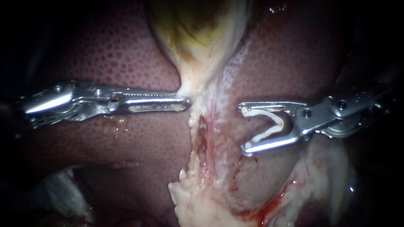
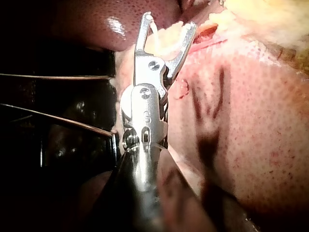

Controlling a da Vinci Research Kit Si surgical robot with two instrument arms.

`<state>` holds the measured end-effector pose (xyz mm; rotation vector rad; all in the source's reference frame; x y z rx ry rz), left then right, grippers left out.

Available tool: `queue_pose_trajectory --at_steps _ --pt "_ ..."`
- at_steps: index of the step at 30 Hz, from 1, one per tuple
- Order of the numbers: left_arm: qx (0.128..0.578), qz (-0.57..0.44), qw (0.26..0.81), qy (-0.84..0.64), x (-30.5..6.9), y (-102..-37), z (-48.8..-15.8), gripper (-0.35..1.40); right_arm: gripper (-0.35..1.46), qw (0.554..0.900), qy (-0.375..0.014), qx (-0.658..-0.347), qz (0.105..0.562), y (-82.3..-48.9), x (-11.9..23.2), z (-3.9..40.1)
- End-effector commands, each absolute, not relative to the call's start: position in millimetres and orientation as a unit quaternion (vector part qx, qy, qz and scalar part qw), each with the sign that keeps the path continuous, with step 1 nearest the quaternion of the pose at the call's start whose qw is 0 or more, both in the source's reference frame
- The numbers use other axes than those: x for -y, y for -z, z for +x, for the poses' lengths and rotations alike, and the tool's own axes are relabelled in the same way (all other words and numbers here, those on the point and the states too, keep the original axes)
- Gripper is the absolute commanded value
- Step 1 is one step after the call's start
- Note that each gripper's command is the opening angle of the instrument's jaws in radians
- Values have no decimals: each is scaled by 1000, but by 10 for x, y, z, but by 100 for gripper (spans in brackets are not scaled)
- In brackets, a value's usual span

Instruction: Clipping first clip left tube

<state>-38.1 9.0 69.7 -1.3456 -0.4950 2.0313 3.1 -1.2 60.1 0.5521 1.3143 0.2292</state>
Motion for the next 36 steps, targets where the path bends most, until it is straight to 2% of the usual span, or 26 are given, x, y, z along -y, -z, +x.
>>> queue_pose_trajectory --at_steps 1,6,20,36 --pt "189 -513 321 -773 -91 -696 -379 -35 60 750 -104 -602 253 -601 12 30" --pt "191 -514 322 -772 -96 -687 -366 -35 60 750 -104 -602 253 -601 12 30" --pt "167 -546 352 -741 -133 -618 -295 -35 60 750 -107 -601 254 -601 12 31" --pt "161 -552 353 -738 -128 -596 -294 -35 60 751 -109 -600 252 -609 17 42"
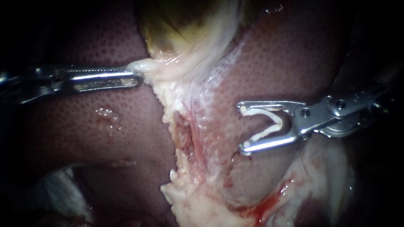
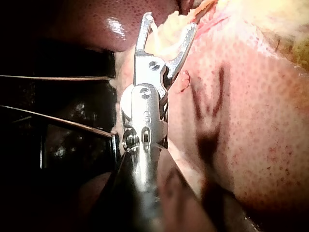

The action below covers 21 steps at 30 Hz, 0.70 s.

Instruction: Clipping first clip left tube

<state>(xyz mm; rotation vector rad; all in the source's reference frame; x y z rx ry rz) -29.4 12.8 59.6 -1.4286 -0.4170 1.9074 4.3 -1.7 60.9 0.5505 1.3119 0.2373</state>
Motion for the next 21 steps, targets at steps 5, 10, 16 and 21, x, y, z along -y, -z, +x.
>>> queue_pose_trajectory --at_steps 5,10,16,21 --pt "161 -552 353 -738 -127 -598 -294 -35 60 759 -112 -588 255 -640 35 70" --pt "160 -552 353 -738 -126 -599 -295 -35 60 762 -117 -578 268 -681 55 102" --pt "160 -552 353 -738 -124 -598 -295 -35 60 764 -121 -567 282 -723 77 131" --pt "159 -552 354 -738 -123 -597 -295 -35 60 764 -121 -565 287 -741 86 149"
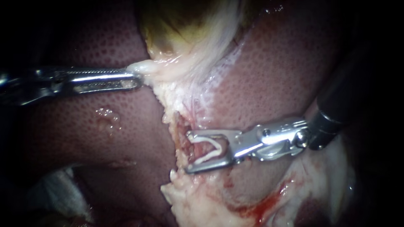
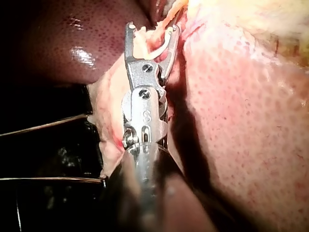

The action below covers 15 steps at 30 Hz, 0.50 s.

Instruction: Clipping first clip left tube

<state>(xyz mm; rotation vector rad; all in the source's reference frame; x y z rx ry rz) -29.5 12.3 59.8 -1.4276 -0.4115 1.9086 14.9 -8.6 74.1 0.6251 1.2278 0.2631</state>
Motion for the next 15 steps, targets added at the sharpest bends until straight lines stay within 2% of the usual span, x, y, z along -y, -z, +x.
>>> queue_pose_trajectory --at_steps 1,9,15 --pt "159 -552 354 -738 -123 -597 -296 -35 60 765 -121 -564 287 -743 86 151" --pt "157 -551 355 -738 -121 -595 -297 -35 60 764 -126 -561 293 -754 85 162" --pt "157 -551 355 -738 -121 -595 -297 -35 60 756 -122 -559 317 -755 95 170"
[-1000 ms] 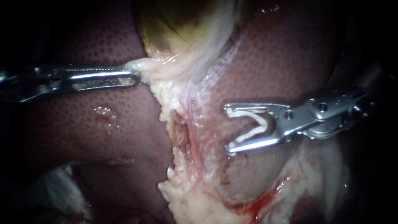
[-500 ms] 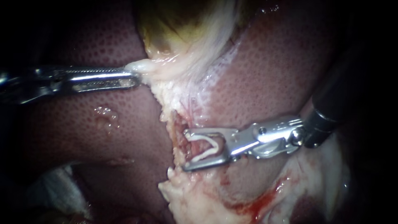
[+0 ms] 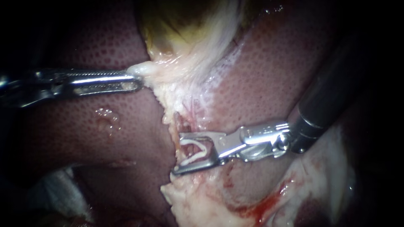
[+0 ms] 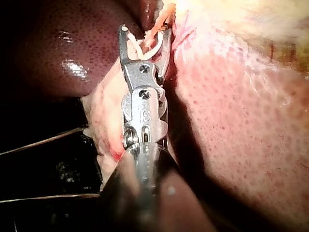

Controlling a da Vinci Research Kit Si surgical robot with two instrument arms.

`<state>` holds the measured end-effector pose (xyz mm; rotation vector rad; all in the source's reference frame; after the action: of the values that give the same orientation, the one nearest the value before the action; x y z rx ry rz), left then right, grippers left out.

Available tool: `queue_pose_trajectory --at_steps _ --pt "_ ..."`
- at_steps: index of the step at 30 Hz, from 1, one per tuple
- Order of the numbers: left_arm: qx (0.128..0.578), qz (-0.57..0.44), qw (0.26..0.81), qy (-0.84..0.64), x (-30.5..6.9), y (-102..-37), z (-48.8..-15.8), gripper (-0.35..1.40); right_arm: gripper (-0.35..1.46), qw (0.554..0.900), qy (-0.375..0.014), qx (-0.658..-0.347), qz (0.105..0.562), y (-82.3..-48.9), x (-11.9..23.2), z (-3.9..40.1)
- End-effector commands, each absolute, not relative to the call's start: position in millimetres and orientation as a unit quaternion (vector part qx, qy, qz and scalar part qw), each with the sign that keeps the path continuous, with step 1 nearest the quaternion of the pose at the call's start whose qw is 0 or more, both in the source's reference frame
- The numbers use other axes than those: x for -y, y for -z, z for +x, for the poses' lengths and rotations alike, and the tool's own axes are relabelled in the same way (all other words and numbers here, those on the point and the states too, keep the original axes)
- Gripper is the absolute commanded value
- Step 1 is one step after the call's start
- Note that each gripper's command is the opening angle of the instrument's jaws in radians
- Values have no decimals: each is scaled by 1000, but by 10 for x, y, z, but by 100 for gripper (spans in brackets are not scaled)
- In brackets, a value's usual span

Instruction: Clipping first clip left tube

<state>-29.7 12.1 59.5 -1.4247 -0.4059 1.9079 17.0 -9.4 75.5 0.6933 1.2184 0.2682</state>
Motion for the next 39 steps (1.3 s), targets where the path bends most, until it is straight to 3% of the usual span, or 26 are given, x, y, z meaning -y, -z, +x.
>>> queue_pose_trajectory --at_steps 1,10,27,30,32,33,39 --pt "157 -551 355 -738 -121 -595 -297 -35 59 755 -120 -557 323 -756 98 172" --pt "156 -551 355 -739 -120 -596 -298 -35 58 748 -113 -553 350 -772 115 194" --pt "156 -551 355 -739 -118 -597 -299 -35 48 741 -129 -549 364 -783 107 204" --pt "156 -551 355 -739 -118 -597 -299 -35 25 736 -143 -547 373 -784 107 201" --pt "156 -551 355 -739 -118 -597 -299 -35 -24 724 -149 -537 406 -784 107 197" --pt "156 -551 355 -739 -118 -597 -299 -35 -35 722 -155 -531 414 -784 106 197" --pt "157 -552 354 -739 -118 -597 -299 -35 -35 725 -160 -522 420 -787 104 198"
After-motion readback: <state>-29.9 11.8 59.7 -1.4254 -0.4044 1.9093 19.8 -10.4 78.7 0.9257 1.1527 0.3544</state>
